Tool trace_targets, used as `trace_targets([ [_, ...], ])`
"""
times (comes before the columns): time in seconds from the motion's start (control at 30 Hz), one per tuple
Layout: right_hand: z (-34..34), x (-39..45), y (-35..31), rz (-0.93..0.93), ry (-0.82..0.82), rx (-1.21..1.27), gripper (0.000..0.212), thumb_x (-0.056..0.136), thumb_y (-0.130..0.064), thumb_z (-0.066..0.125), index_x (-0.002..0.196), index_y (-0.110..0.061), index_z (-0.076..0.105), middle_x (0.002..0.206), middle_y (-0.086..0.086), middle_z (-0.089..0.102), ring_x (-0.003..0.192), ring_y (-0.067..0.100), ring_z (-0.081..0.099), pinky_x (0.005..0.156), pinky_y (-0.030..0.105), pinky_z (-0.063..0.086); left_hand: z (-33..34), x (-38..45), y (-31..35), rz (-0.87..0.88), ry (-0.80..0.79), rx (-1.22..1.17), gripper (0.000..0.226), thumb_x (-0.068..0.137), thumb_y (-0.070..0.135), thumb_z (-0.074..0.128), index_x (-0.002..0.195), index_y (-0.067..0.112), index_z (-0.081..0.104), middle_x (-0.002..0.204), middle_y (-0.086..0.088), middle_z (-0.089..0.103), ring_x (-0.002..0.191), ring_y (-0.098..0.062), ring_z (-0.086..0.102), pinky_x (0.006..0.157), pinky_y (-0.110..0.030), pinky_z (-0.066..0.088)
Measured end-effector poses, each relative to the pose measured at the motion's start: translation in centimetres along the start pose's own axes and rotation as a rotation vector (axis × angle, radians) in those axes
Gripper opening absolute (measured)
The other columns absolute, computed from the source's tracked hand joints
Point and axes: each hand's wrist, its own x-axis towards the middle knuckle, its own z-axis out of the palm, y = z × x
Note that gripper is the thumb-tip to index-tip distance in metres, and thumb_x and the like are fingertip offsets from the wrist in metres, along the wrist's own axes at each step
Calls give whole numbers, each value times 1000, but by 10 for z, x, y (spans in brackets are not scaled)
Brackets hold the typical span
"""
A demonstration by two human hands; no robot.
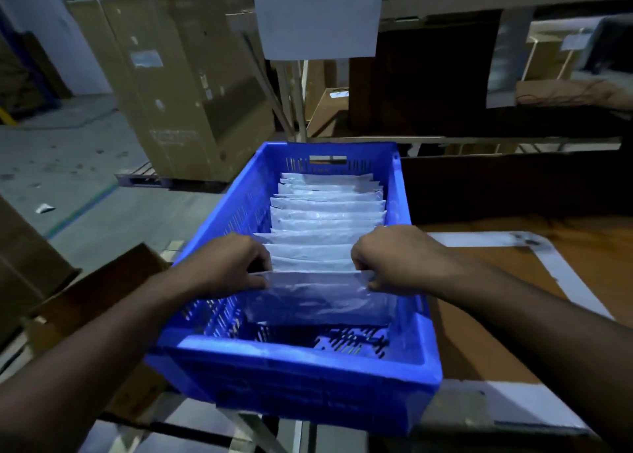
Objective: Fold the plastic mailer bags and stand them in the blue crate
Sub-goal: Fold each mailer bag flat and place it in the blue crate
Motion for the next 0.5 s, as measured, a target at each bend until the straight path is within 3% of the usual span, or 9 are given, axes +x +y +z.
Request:
trace_targets([
  [0.07, 1, 9, -7, 5, -90, -79, 18, 82, -20, 71, 99, -20, 66, 110, 5, 67, 102, 30, 65, 70, 31, 46, 3, 5, -2, 27, -30, 59, 21, 85, 38, 77, 76, 32, 59, 63, 20, 52, 66, -5, 52, 61, -24, 39],
  [0.17, 3, 18, -19, 14, -165, -159, 14, 82, -9, 67, 82, -15, 54, 106, 10, 67, 94, 31, 66, 66, 32, 43, 9, 7, -5, 41, -50, 173, 26, 87, 44, 71, 72, 29, 55, 65, 15, 54, 70, -10, 54, 59, -23, 38],
  [0.27, 7, 22, -27, -15, -157, -222, 12, 83, -5, 63, 86, -14, 55, 109, 13, 67, 97, 33, 67, 67, 33, 43, 17, 6, -2, 44, -70, 293, 29, 88, 49, 65, 78, 23, 57, 83, 8, 66, 86, -20, 64, 66, -32, 46],
  [0.37, 15, 23, -31, -24, -134, -255, 14, 88, -3, 56, 96, -13, 62, 113, 12, 68, 101, 32, 67, 69, 33, 42, 20, 8, 4, 62, -87, 398, 28, 87, 47, 66, 87, 20, 62, 97, 3, 71, 95, -23, 65, 64, -32, 39],
  [0.43, 14, 21, -30, -2, -109, -246, 9, 89, -3, 53, 84, -10, 57, 112, 11, 67, 101, 32, 66, 69, 33, 40, 18, 9, 4, 51, -55, 412, 26, 87, 49, 67, 83, 26, 56, 100, 3, 71, 97, -23, 65, 64, -31, 36],
  [0.5, 12, 21, -27, 31, -80, -232, 24, 89, -2, 52, 71, -11, 41, 111, 11, 67, 100, 32, 64, 69, 34, 39, 14, 10, 3, 31, -13, 412, 28, 87, 50, 68, 81, 29, 50, 99, 4, 70, 98, -23, 65, 64, -31, 36],
])
